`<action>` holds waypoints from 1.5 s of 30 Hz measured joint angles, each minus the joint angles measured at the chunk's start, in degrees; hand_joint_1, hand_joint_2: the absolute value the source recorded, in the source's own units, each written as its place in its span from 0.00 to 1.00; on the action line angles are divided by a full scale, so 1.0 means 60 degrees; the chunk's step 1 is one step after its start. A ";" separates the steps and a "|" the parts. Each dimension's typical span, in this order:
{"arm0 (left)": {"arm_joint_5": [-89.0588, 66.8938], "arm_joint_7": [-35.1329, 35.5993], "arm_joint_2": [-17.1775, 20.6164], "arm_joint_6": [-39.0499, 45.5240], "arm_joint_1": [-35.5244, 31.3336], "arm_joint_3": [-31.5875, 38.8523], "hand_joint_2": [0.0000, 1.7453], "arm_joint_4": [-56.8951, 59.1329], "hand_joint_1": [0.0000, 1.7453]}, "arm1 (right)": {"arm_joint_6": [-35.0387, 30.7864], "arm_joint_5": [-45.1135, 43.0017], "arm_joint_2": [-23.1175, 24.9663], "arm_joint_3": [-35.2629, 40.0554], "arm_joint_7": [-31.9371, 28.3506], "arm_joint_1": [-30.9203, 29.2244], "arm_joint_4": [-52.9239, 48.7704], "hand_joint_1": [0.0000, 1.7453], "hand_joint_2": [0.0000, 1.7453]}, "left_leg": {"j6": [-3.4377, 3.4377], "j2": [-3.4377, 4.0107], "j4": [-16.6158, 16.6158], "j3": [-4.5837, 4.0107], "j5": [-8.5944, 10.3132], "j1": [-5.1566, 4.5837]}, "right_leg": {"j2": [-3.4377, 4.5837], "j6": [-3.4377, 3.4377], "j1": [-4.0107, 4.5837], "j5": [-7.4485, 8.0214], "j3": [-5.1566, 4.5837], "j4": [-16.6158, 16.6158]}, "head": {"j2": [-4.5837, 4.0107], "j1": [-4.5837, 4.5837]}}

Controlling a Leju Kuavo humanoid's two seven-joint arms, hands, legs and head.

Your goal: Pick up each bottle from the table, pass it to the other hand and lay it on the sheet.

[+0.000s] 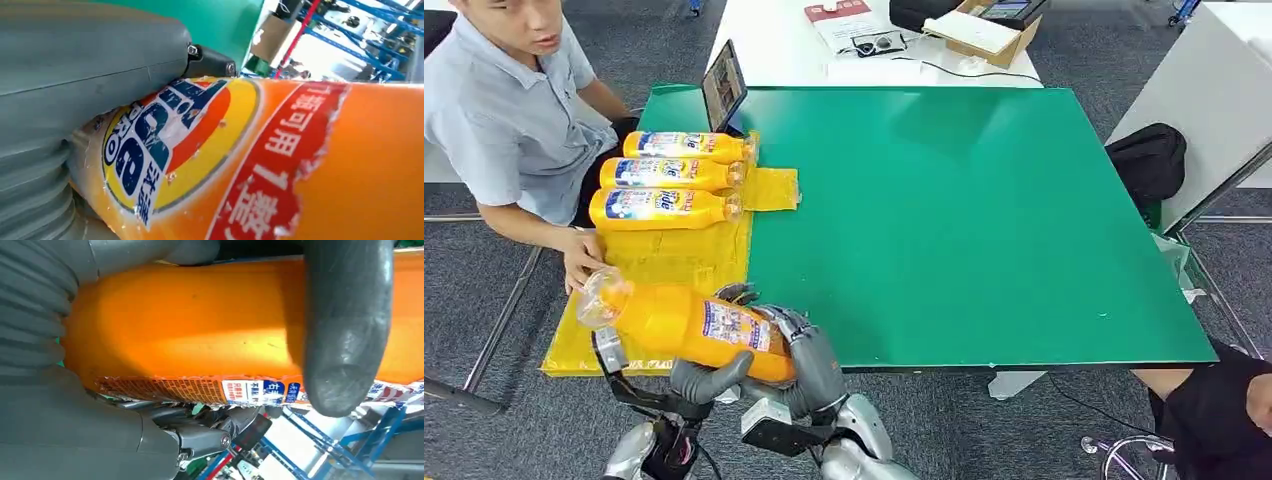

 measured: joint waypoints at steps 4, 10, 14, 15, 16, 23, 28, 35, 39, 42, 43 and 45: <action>0.0102 -0.0088 0.0029 -0.0128 0.0013 0.0073 1.00 0.0000 1.00 | -0.0011 0.0000 0.0018 0.0091 -0.0008 -0.0056 0.0095 0.00 1.00 | 0.0000 0.0003 0.0000 -0.0001 0.0000 0.0000 | 0.0001 0.0000 0.0000 0.0000 -0.0002 0.0000 | 0.0000 0.0007; 0.0332 -0.0463 0.0044 -0.0740 0.0048 0.0273 1.00 -0.0186 1.00 | -0.0277 0.0255 -0.0044 0.0376 -0.0059 -0.0093 0.0347 0.00 1.00 | 0.0000 0.0011 0.0000 -0.0004 0.0000 0.0000 | 0.0005 0.0000 0.0000 0.0000 -0.0006 0.0000 | 0.0000 0.0007; 0.0543 -0.0532 0.0029 -0.0860 0.0033 0.0411 1.00 -0.0429 1.00 | -0.0466 0.0149 -0.0054 0.0463 -0.0044 -0.0053 0.0354 0.00 1.00 | 0.0000 0.0010 0.0000 -0.0002 0.0000 0.0000 | 0.0005 -0.0001 0.0000 0.0001 -0.0008 -0.0001 | 0.0000 0.0007; 0.0550 -0.0539 0.0029 -0.0864 0.0028 0.0448 1.00 -0.0492 1.00 | -0.0506 0.0131 -0.0098 0.0455 -0.0004 -0.0043 0.0354 0.00 0.00 | -0.0001 0.0004 0.0000 -0.0004 0.0000 0.0000 | 0.0003 -0.0001 0.0000 0.0001 -0.0007 0.0000 | 0.0000 0.0007; 0.0554 -0.0539 0.0033 -0.0867 0.0029 0.0477 1.00 -0.0521 1.00 | -0.0510 0.0138 -0.0128 0.0459 -0.0008 -0.0033 0.0354 0.00 0.00 | -0.0001 0.0008 0.0000 -0.0004 0.0000 0.0000 | 0.0004 -0.0001 0.0000 0.0001 -0.0006 0.0000 | 0.0000 0.0004; -0.0498 -0.0554 0.0003 0.0786 -0.0186 0.0689 1.00 -0.0528 1.00 | -0.0637 0.1062 -0.0230 0.0314 0.0025 0.0328 -0.0144 0.00 0.00 | -0.0001 0.0014 0.0000 -0.0003 0.0001 0.0001 | 0.0005 -0.0002 0.0002 0.0003 -0.0009 0.0000 | 0.0000 0.0011; -0.3056 -0.0739 0.0000 0.3772 -0.1120 0.0849 1.00 0.0345 1.00 | -0.0638 0.1792 -0.0302 0.0110 -0.0011 0.0637 -0.1019 0.00 1.00 | 0.0002 0.0009 0.0000 -0.0006 0.0008 0.0001 | 0.0004 0.0000 0.0001 0.0006 -0.0005 0.0003 | 0.0000 0.0007; -0.7169 -0.0715 0.0116 0.7728 -0.2404 0.0870 1.00 0.1911 1.00 | -0.0637 0.1964 -0.0317 -0.0066 -0.0011 0.0754 -0.1653 0.00 1.00 | 0.0002 0.0003 0.0002 -0.0004 0.0012 0.0001 | 0.0003 0.0001 0.0000 0.0010 0.0001 0.0004 | 0.0000 0.0011; -0.8995 -0.0180 0.0317 0.8552 -0.3247 0.0765 1.00 0.3007 1.00 | -0.0638 0.1909 -0.0335 -0.0102 -0.0011 0.0783 -0.1908 0.00 1.00 | 0.0002 0.0007 0.0002 -0.0006 0.0012 0.0001 | 0.0004 0.0002 0.0001 0.0010 -0.0001 0.0005 | 0.0000 0.0011; -1.0241 0.0444 0.0525 0.8772 -0.3977 0.0554 1.00 0.4030 1.00 | -0.0637 0.1840 -0.0342 -0.0102 -0.0011 0.0792 -0.1985 0.00 1.00 | 0.0001 0.0002 0.0002 -0.0006 0.0012 0.0001 | 0.0002 0.0002 0.0001 0.0010 -0.0001 0.0005 | 0.0000 0.0015; -1.0572 0.0598 0.0601 0.8771 -0.4221 0.0495 1.00 0.4413 1.00 | -0.0637 0.1818 -0.0346 -0.0102 -0.0011 0.0793 -0.1989 0.00 1.00 | 0.0001 0.0005 0.0001 -0.0006 0.0012 0.0001 | 0.0004 0.0002 0.0001 0.0010 -0.0001 0.0008 | 0.0000 0.0011; -1.0735 0.0718 0.0721 0.8768 -0.4542 0.0393 1.00 0.4922 1.00 | -0.0637 0.1789 -0.0346 -0.0102 -0.0011 0.0795 -0.1996 0.00 1.00 | 0.0001 0.0013 0.0002 -0.0005 0.0012 0.0001 | 0.0008 0.0001 0.0001 0.0011 -0.0004 0.0010 | 0.0000 0.0011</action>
